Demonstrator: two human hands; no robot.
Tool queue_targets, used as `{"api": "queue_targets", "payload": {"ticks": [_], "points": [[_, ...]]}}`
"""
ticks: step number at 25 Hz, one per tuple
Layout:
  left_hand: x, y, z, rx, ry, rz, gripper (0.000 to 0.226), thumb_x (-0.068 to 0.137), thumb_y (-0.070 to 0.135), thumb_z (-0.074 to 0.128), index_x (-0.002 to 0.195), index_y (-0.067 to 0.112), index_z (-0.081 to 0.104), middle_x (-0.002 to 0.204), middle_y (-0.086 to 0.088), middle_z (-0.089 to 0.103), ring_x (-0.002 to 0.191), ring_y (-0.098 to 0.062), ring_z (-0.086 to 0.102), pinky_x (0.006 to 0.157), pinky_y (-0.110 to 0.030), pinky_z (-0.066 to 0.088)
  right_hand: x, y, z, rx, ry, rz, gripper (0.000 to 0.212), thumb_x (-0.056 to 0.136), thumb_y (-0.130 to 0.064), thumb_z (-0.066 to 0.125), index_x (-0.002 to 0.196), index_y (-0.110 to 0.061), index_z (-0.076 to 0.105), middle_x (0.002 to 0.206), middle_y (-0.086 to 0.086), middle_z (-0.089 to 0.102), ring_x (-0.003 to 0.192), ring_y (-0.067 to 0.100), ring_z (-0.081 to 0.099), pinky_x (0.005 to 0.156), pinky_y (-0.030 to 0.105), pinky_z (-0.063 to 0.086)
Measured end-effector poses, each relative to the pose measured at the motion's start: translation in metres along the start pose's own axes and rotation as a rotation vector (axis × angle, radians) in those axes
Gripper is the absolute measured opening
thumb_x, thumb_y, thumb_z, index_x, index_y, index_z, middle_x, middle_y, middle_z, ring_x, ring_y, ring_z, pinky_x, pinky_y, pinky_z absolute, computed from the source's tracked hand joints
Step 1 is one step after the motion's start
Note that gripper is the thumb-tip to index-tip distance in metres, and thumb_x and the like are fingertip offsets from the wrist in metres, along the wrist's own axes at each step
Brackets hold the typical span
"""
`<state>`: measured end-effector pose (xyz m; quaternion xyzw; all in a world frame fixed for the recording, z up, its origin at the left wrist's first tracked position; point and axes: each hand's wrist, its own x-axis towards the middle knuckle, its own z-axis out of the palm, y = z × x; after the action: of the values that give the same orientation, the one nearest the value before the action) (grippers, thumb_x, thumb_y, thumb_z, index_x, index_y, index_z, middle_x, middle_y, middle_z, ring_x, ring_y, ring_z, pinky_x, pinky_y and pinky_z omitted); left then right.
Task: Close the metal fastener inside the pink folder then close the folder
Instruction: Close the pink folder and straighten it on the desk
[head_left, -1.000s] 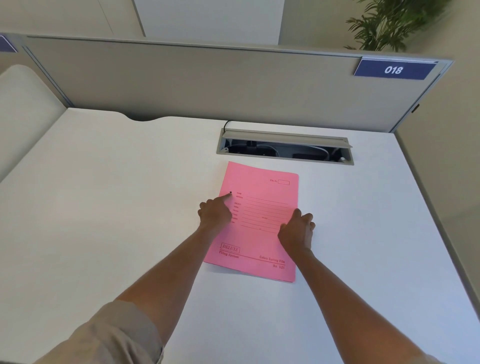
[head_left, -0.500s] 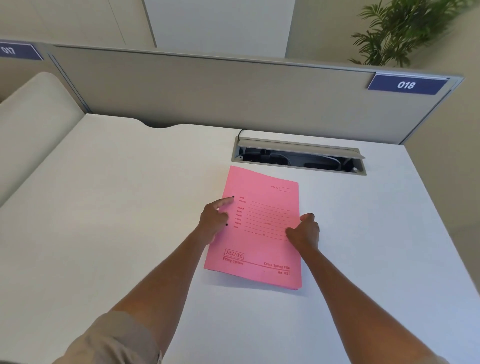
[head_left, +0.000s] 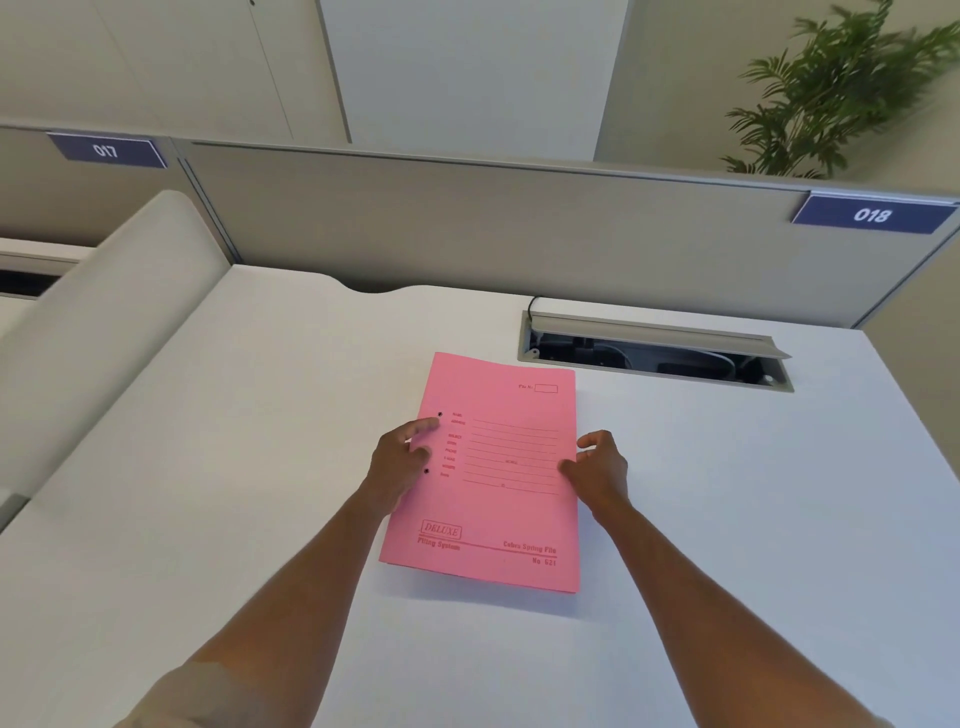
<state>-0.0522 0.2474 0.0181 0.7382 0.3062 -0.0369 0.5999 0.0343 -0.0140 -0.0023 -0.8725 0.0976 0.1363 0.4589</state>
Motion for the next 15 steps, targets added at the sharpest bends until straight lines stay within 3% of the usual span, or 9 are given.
{"api": "queue_targets", "payload": {"ticks": [4, 7, 9, 15], "points": [[0.024, 0.006, -0.032, 0.225, 0.075, 0.105, 0.047, 0.094, 0.003, 0.049, 0.132, 0.027, 0.061, 0.13, -0.001, 0.065, 0.085, -0.02, 0.068, 0.068, -0.023, 0.052, 0.014, -0.036, 0.03, -0.018, -0.03, -0.078, 0.034, 0.084, -0.013, 0.073, 0.105, -0.017, 0.047, 0.082, -0.002, 0.061, 0.07, 0.011, 0.063, 0.052, 0.021, 0.047], [0.051, 0.013, -0.047, 0.334, 0.122, 0.134, 0.046, 0.094, 0.004, 0.052, 0.134, 0.025, 0.06, 0.137, -0.001, 0.061, 0.111, -0.028, 0.064, 0.094, -0.037, 0.053, 0.034, -0.06, 0.049, -0.023, -0.034, -0.096, 0.032, 0.085, -0.013, 0.073, 0.104, -0.017, 0.047, 0.08, -0.004, 0.06, 0.069, 0.008, 0.062, 0.051, 0.021, 0.045], [0.072, 0.019, -0.053, 0.407, 0.143, 0.15, 0.045, 0.093, 0.006, 0.054, 0.135, 0.024, 0.059, 0.14, 0.0, 0.059, 0.122, -0.026, 0.059, 0.104, -0.037, 0.047, 0.051, -0.074, 0.057, -0.023, -0.03, -0.096, 0.032, 0.083, -0.01, 0.072, 0.104, -0.017, 0.049, 0.08, -0.003, 0.061, 0.07, 0.007, 0.062, 0.052, 0.021, 0.045], [0.13, 0.037, -0.057, 0.499, 0.152, 0.156, 0.046, 0.094, 0.011, 0.056, 0.138, 0.023, 0.056, 0.142, -0.004, 0.057, 0.127, -0.024, 0.055, 0.106, -0.033, 0.042, 0.106, -0.095, 0.073, -0.054, -0.039, -0.084, 0.032, 0.083, -0.012, 0.073, 0.101, -0.017, 0.048, 0.084, 0.0, 0.064, 0.07, 0.008, 0.062, 0.052, 0.021, 0.044]]}}
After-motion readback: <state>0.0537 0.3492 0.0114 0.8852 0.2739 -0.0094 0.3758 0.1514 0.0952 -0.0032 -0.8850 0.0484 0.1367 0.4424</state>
